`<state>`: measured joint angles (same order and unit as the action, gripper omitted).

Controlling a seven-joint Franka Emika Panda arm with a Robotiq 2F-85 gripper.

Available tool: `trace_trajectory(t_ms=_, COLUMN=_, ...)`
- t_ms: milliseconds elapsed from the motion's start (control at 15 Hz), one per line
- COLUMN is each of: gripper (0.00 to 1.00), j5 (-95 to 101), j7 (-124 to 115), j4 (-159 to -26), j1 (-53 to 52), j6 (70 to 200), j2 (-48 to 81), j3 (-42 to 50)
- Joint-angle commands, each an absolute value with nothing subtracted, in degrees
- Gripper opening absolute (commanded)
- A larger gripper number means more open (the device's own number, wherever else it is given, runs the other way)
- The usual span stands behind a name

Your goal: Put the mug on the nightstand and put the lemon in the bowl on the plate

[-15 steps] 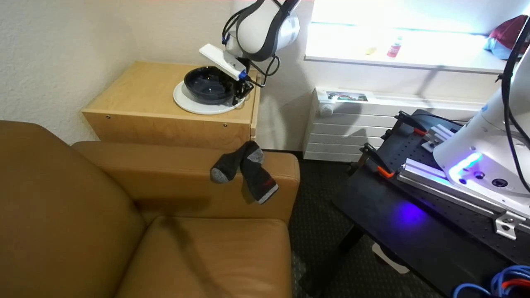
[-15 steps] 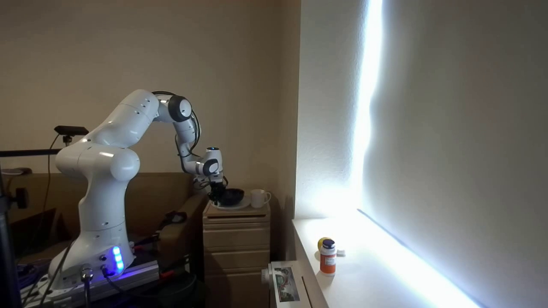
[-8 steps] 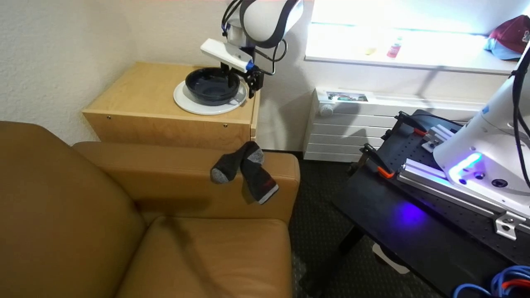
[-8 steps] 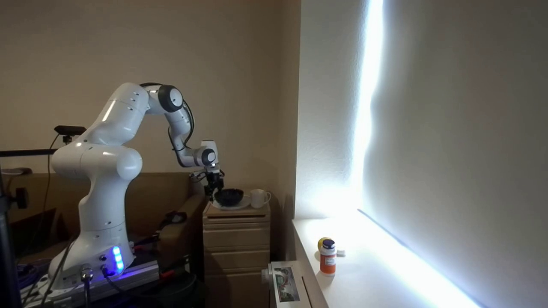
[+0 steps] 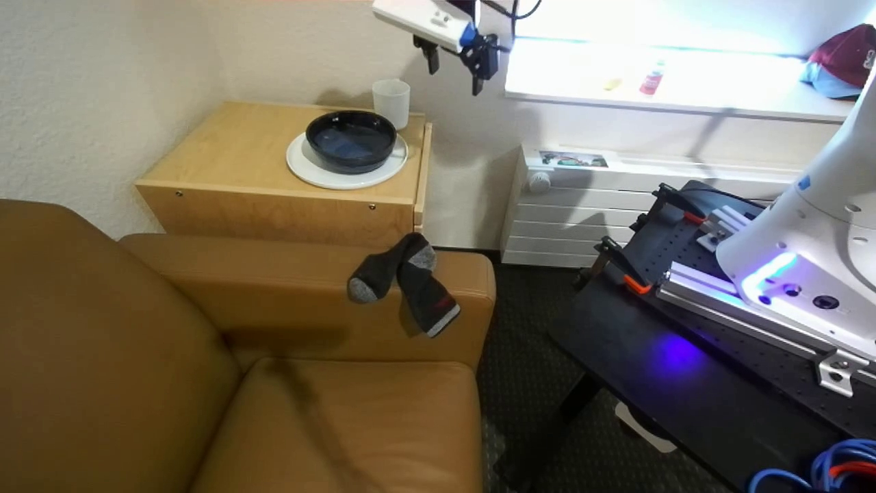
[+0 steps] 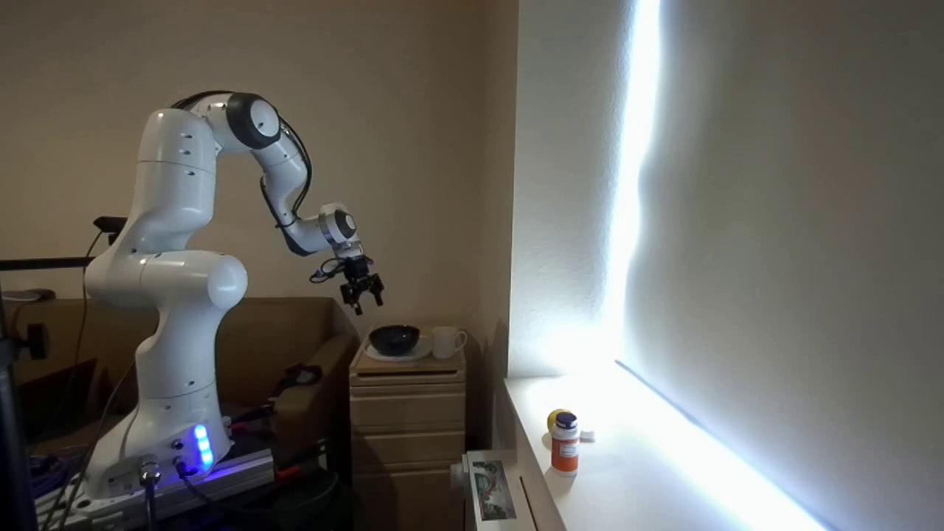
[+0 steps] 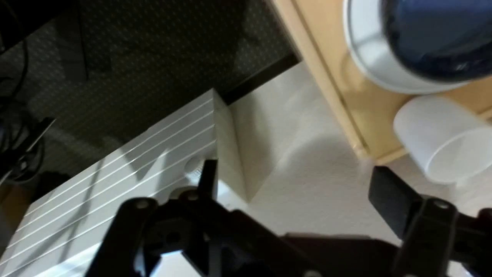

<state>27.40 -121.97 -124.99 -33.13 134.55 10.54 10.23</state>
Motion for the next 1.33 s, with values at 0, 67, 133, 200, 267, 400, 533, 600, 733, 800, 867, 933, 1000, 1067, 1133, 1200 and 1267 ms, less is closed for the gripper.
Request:
trace_trajectory(t_ms=0, gripper=1.0, j5=30.51, j7=-130.43, j4=-135.06, j1=-25.66, j6=123.53, j2=-2.89, j3=4.2)
trace_trajectory(t_ms=67, gripper=1.0, j5=29.64, j7=-131.88, j4=-137.31, j1=-22.9, j6=121.18, j2=-5.87, j3=2.52)
trace_trajectory(t_ms=133, gripper=1.0, j5=28.85, j7=-133.78, j4=-140.01, j1=-20.45, j6=119.46, j2=-9.2, j3=1.02)
trace_trajectory(t_ms=200, gripper=1.0, j5=26.98, j7=-134.9, j4=-142.8, j1=-18.28, j6=118.2, j2=-12.73, j3=-0.33)
trace_trajectory(t_ms=267, gripper=1.0, j5=24.91, j7=-135.4, j4=-145.57, j1=-16.05, j6=117.8, j2=-16.27, j3=-1.17)
trace_trajectory(t_ms=400, gripper=1.0, j5=26.25, j7=-132.93, j4=-140.6, j1=-13.68, j6=118.43, j2=-10.81, j3=-4.32)
trace_trajectory(t_ms=533, gripper=1.0, j5=26.31, j7=-132.83, j4=-140.48, j1=-12.66, j6=118.43, j2=-11.37, j3=-5.61)
trace_trajectory(t_ms=600, gripper=1.0, j5=26.39, j7=-132.98, j4=-140.06, j1=-12.8, j6=118.41, j2=-10.64, j3=-6.0)
trace_trajectory(t_ms=733, gripper=1.0, j5=25.72, j7=-137.69, j4=-138.09, j1=-10.69, j6=114.82, j2=-7.96, j3=-6.65)
trace_trajectory(t_ms=800, gripper=1.0, j5=26.6, j7=-140.17, j4=-137.32, j1=-8.69, j6=118.8, j2=-2.98, j3=-5.78)
trace_trajectory(t_ms=867, gripper=1.0, j5=28.04, j7=-144.82, j4=-136.37, j1=-7.75, j6=121.07, j2=1.27, j3=-6.14)
trace_trajectory(t_ms=933, gripper=1.0, j5=28.75, j7=-146.36, j4=-137.43, j1=-6.17, j6=122.52, j2=1.62, j3=-4.88)
trace_trajectory(t_ms=1000, gripper=1.0, j5=29.4, j7=-148.55, j4=-137.26, j1=-4.82, j6=124.11, j2=3.85, j3=-3.7)
trace_trajectory(t_ms=1067, gripper=1.0, j5=30.41, j7=-150.97, j4=-137.03, j1=-3.57, j6=125.84, j2=6.51, j3=-2.31)
trace_trajectory(t_ms=1133, gripper=1.0, j5=31.03, j7=-152.68, j4=-137.05, j1=-2.35, j6=127.72, j2=8.75, j3=-0.49)
trace_trajectory(t_ms=1200, gripper=1.0, j5=30.37, j7=-149.67, j4=-135.49, j1=0.03, j6=128.13, j2=9.77, j3=2.53)
trace_trajectory(t_ms=1267, gripper=1.0, j5=29.64, j7=-149.89, j4=-135.06, j1=1.1, j6=130.47, j2=12.65, j3=4.44)
